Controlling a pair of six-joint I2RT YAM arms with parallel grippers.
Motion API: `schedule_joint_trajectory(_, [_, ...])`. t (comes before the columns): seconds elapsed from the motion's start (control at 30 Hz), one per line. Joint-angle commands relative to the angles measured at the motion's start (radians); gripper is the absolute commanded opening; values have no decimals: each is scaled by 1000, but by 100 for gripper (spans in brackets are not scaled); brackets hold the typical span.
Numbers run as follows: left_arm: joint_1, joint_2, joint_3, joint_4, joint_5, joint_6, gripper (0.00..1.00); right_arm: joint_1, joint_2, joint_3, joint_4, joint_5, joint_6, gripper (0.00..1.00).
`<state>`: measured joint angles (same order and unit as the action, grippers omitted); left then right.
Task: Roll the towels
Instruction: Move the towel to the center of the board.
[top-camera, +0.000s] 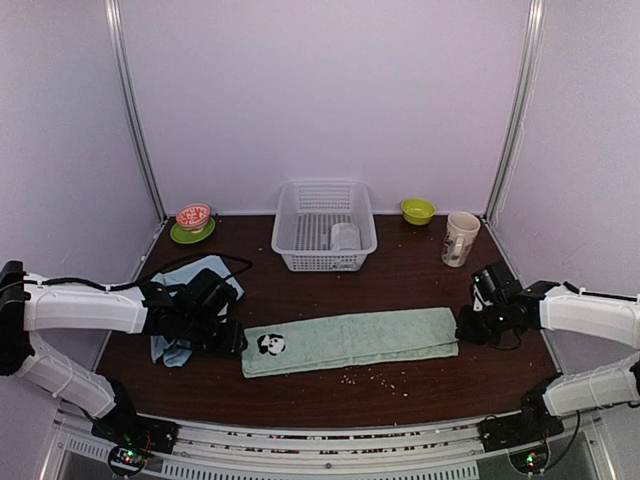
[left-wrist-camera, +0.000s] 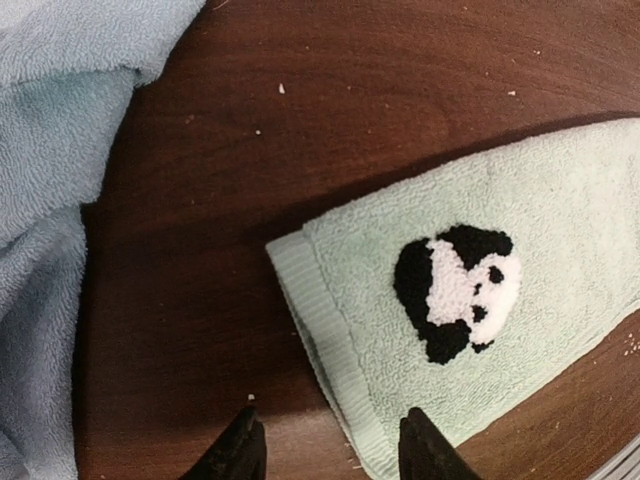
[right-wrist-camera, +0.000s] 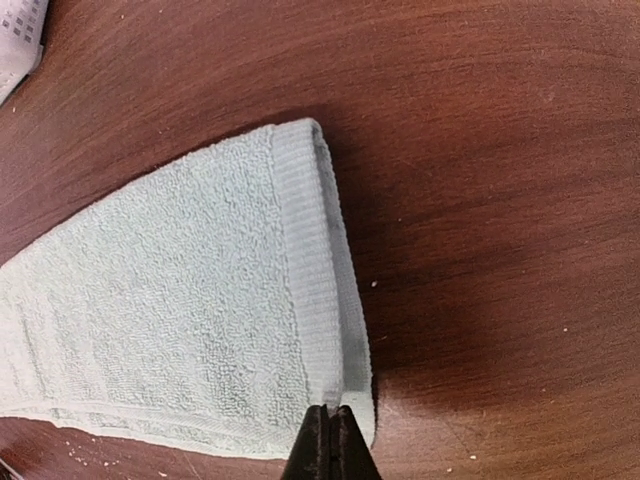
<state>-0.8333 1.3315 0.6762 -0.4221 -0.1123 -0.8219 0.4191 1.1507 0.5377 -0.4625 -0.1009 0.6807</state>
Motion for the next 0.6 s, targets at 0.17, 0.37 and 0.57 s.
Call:
schedule_joint_trajectory(0.17, [-4,18,16,5,-16,-2,46,-5,-22,12,-82,-139,-58,0])
schedule_joint_trajectory(0.37, [-5,37,25,8,-12,4,46,-6,-16,-13,-102,-178,-80,0])
schedule_joint_trajectory(0.57, [-4,39,20,7,-11,5,46,-7,-45,-6,-155,-163,-93,0])
